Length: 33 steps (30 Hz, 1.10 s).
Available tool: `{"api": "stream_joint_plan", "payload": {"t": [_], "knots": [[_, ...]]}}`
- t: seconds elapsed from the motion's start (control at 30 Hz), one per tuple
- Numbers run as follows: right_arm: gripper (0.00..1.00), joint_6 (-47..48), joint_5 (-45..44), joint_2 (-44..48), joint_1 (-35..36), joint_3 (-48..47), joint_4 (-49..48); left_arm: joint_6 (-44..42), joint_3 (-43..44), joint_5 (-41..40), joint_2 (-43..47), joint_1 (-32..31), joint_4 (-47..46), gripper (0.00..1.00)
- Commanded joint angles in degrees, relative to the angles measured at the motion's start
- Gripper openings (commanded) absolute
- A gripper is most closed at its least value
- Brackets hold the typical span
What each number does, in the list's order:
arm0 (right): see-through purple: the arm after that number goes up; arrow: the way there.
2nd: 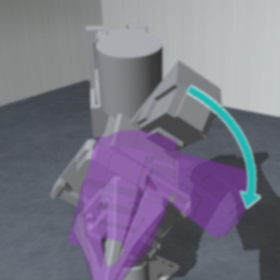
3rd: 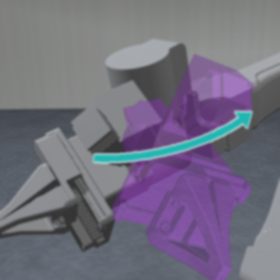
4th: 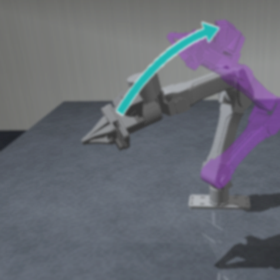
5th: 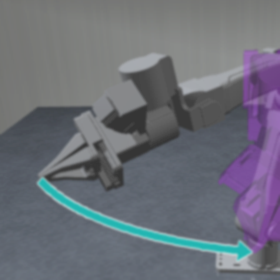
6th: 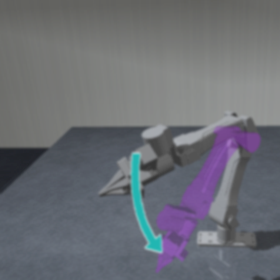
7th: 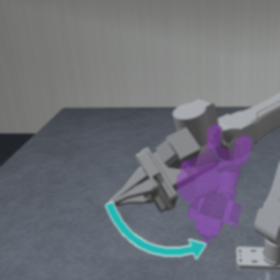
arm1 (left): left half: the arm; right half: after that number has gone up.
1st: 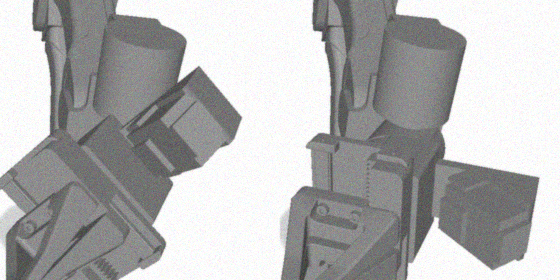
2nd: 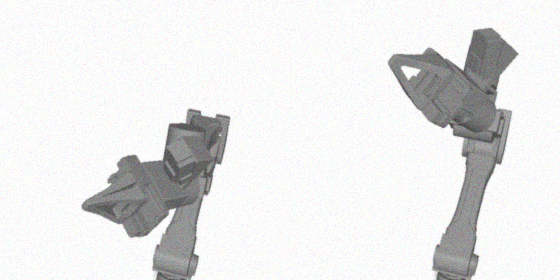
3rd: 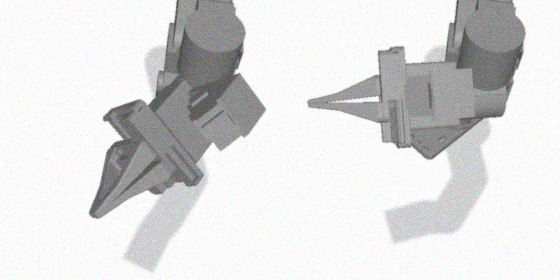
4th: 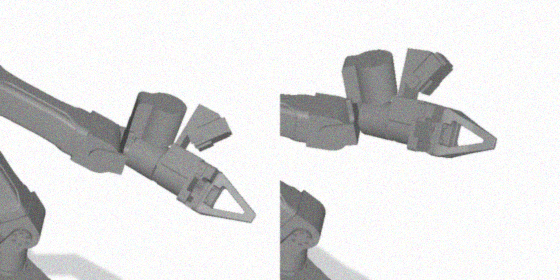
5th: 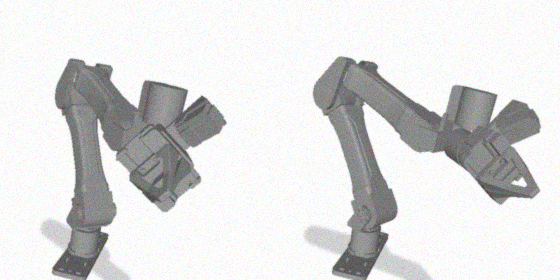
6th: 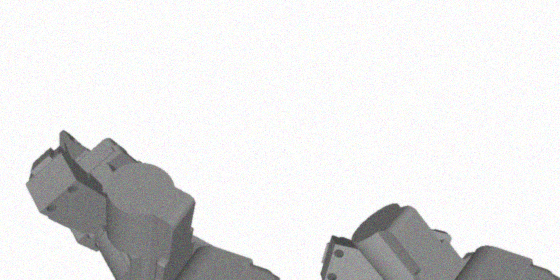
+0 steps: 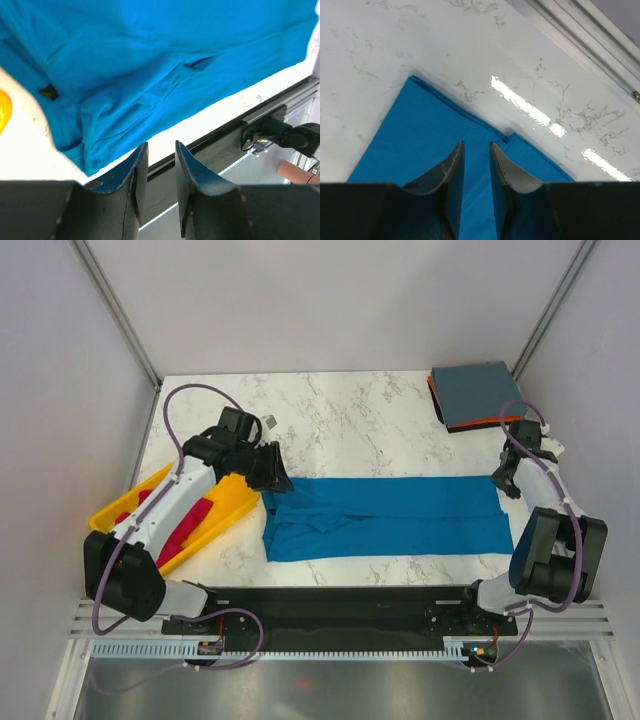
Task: Fold and stack the t-shirts
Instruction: Fold the tshirt
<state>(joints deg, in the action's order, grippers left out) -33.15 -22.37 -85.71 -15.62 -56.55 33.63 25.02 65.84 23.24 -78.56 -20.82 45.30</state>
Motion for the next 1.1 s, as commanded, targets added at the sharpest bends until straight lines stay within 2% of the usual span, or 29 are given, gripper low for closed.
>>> {"api": "stream_joint_plan", "payload": {"t": [0.0,0.2,0.5,0.6,0.77,0.8,0.83,0.87,0.9,0.97,1.0,1.07], "knots": [[0.34,0.7,6.0,2.8,-0.3,-0.4,-0.2,-1.7,4.8,3.3,-2.2,-1.2,-0.3,0.36],[0.33,1.8,10.2,-1.3,-0.3,4.3,-5.2,-1.8,5.0,2.0,-6.0,-3.5,-1.1,0.36],[0.31,2.1,5.1,-6.4,-0.3,4.7,-6.5,-0.1,0.6,-4.3,-4.8,-5.1,-1.8,0.37],[0.33,2.8,7.9,-3.9,-0.2,3.9,-6.2,-0.5,0.0,-6.6,-2.7,-4.9,-1.7,0.45],[0.37,3.6,15.8,3.7,1.9,3.1,-5.7,-0.8,-1.3,-6.2,-1.4,-3.6,-1.8,0.50],[0.38,3.4,18.7,6.2,3.1,3.4,-6.1,-0.8,-2.0,-5.6,-1.5,-3.4,-2.0,0.51],[0.40,3.4,19.6,7.4,7.3,3.7,-6.5,-1.0,-2.6,-5.1,-1.5,-3.4,-2.5,0.51],[0.40,3.3,19.7,8.5,10.4,4.3,-7.0,-1.0,-3.6,-4.1,-1.4,-3.2,-3.1,0.51],[0.41,2.0,18.3,10.3,17.5,5.0,-7.2,-0.9,-4.2,-3.6,-1.3,-3.0,-3.6,0.52],[0.41,-1.3,18.1,11.4,23.7,7.0,-7.3,-0.6,-6.2,-1.5,-1.2,-2.3,-5.4,0.52],[0.41,-6.8,18.4,12.2,28.8,7.9,-8.1,-0.5,-6.7,-0.8,-0.9,-2.1,-5.9,0.52],[0.41,-13.1,20.0,13.5,33.7,11.8,-10.3,-0.2,-8.1,0.7,-0.6,-1.3,-7.1,0.52]]}}
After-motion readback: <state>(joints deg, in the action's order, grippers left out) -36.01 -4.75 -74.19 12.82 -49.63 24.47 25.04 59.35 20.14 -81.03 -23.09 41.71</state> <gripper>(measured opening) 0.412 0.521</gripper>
